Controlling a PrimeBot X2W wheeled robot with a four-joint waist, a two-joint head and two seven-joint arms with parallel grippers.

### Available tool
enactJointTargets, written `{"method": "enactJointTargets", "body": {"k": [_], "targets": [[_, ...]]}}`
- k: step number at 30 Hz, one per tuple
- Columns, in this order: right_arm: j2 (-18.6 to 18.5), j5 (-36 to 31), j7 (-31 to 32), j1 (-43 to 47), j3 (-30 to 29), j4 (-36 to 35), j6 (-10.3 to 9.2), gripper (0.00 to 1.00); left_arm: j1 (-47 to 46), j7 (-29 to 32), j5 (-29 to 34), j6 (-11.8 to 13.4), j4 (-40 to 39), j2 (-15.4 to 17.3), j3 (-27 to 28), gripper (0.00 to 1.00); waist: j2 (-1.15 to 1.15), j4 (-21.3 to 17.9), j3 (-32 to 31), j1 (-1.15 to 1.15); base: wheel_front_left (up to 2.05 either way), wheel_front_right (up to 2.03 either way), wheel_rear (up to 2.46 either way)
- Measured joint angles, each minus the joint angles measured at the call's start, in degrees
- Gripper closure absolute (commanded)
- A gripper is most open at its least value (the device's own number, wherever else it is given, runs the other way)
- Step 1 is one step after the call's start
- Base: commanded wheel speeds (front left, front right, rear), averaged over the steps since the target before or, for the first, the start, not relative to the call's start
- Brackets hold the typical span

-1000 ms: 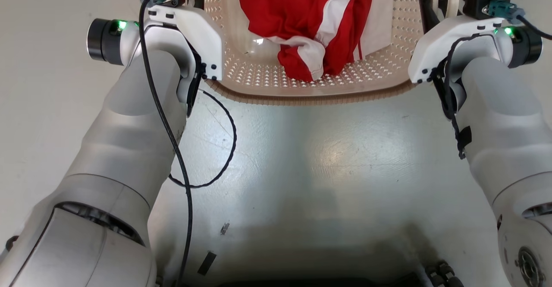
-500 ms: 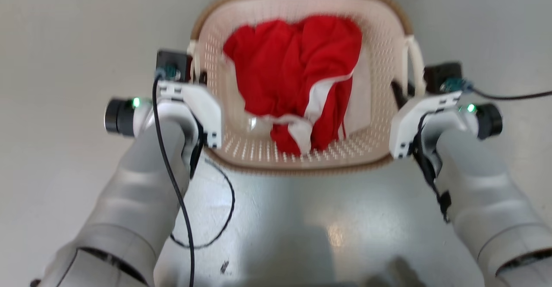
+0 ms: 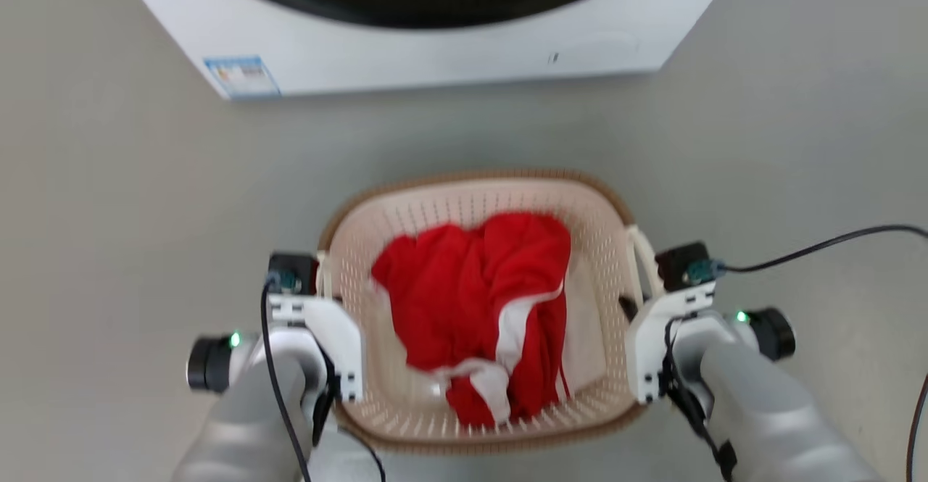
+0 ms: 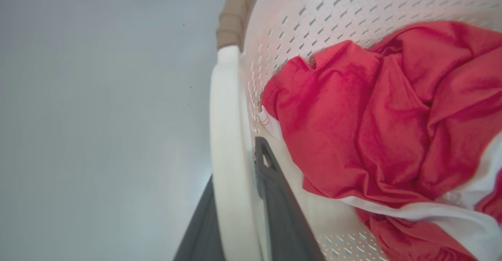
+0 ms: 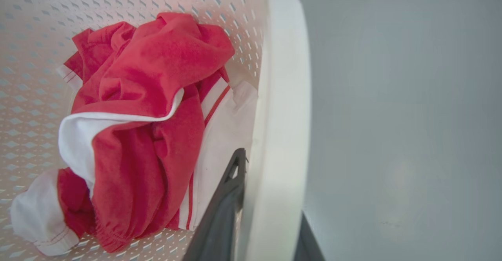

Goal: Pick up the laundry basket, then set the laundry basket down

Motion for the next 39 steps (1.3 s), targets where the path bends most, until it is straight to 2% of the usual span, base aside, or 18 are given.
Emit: {"method": "enactJointTargets", "body": {"k": [10, 19, 29, 39], "targets": [[0.0, 4.4, 4.5, 6.8, 6.5, -0.8, -0.42, 1.0, 8.2, 2.5, -1.3, -0.6, 0.0, -0.1, -2.0, 1.0, 0.0, -0.5, -12.0, 0.0, 0.0, 0.0, 0.0], [-0.4, 8.0, 8.6, 12.3, 12.1, -2.4, -0.49, 1.0, 14.8, 5.4, -3.3, -1.4, -0.3, 0.1, -4.0, 1.0, 0.0, -0.8, -19.8, 0.0, 0.0, 0.0, 0.0], [-0.8, 10.7, 11.2, 14.7, 15.8, -3.1, -0.56, 1.0, 18.2, 7.5, -5.9, -1.4, -1.8, 0.5, -6.1, 1.0, 0.0, -1.1, -24.4, 0.0, 0.0, 0.0, 0.0], [-1.0, 12.2, 11.7, 15.3, 17.8, -3.3, -0.92, 1.0, 19.0, 8.2, -8.0, -0.9, -2.1, 0.7, -7.8, 1.0, 0.0, -1.3, -25.4, 0.0, 0.0, 0.0, 0.0]]}}
